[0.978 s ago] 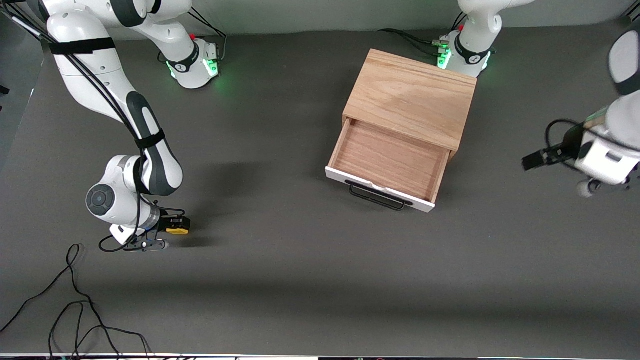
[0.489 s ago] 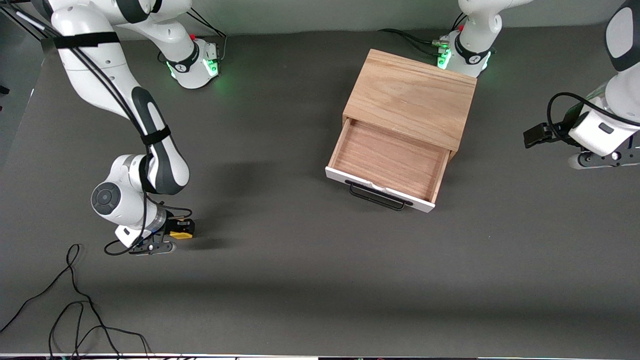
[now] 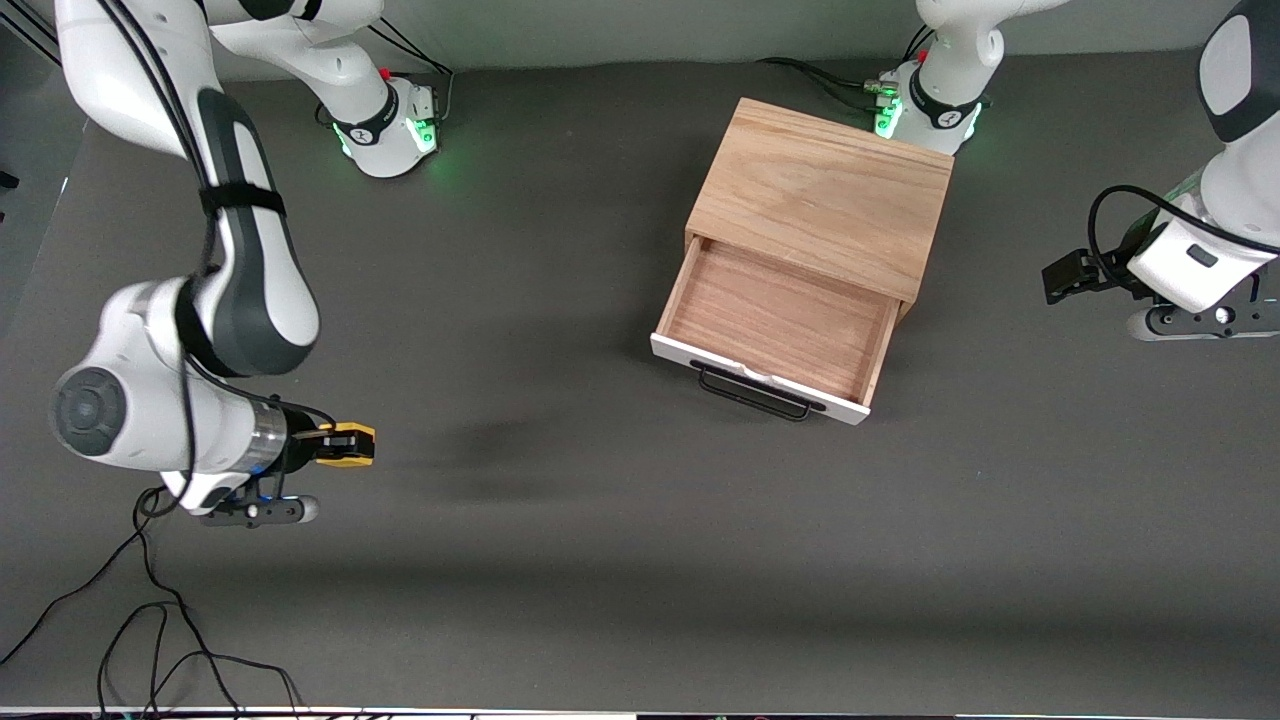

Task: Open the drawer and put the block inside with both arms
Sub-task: 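Lift the yellow cube with the right gripper and carry it over the drawer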

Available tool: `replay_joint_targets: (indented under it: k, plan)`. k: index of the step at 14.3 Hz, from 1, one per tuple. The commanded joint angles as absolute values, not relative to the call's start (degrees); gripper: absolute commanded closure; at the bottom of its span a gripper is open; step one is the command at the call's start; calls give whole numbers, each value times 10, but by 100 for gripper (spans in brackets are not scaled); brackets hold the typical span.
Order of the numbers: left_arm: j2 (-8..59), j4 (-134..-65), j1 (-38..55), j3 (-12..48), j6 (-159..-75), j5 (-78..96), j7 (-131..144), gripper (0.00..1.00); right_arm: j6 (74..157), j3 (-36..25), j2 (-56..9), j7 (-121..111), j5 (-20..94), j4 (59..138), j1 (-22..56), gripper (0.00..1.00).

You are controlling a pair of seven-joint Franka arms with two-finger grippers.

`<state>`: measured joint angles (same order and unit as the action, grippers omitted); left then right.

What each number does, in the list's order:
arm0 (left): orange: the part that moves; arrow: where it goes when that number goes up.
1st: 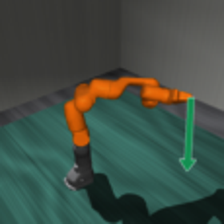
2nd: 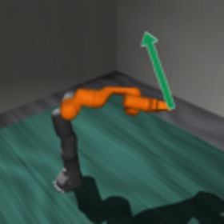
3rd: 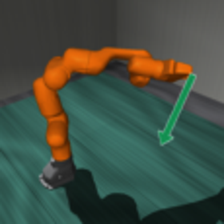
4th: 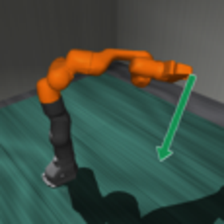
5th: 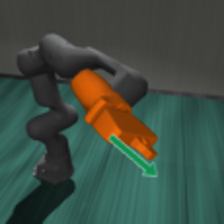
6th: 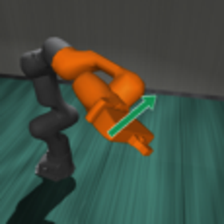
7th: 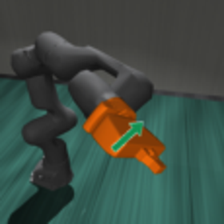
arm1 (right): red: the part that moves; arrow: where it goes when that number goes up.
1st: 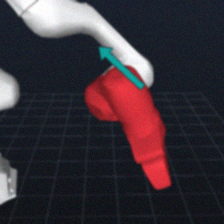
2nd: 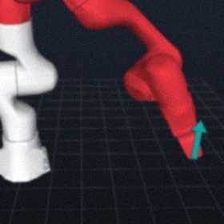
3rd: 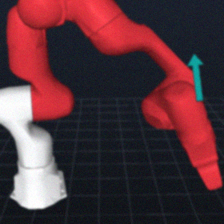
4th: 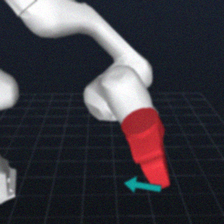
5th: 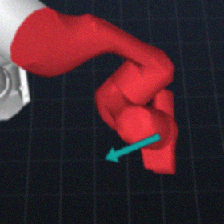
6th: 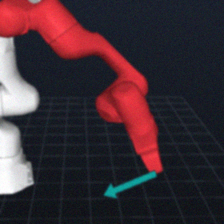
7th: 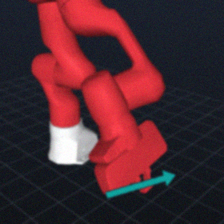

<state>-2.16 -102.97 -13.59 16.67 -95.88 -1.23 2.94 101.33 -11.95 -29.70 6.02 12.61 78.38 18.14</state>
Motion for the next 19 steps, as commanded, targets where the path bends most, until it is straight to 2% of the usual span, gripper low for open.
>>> replay_joint_targets:
  k: [1,6,8,9,11,12,17,19]
  plan:
    - [-25,-1023,-138,163,-960,-2,-19,0,939,-124,-314,194,134,697,248,79]
    - [-23,-1010,-137,154,-960,-1,-31,0,929,-124,-355,465,134,593,415,79]
    - [-14,-1001,-121,142,-958,-1,-31,0,959,-123,-395,523,136,562,473,79]
    - [-11,-998,-86,114,-958,-1,-27,0,994,-118,-409,559,136,562,497,79]
    - [-11,-998,7,19,-957,-2,-27,0,1040,-99,-433,607,136,562,518,79]
    - [-11,-998,34,-5,-957,-2,-26,0,1054,-86,-441,626,136,563,519,79]
    - [3,-982,35,-7,-957,-2,-20,0,1140,-76,-490,700,131,570,556,79]
    - [11,-972,33,1,-950,-2,-18,0,1154,-76,-510,730,130,570,568,73]
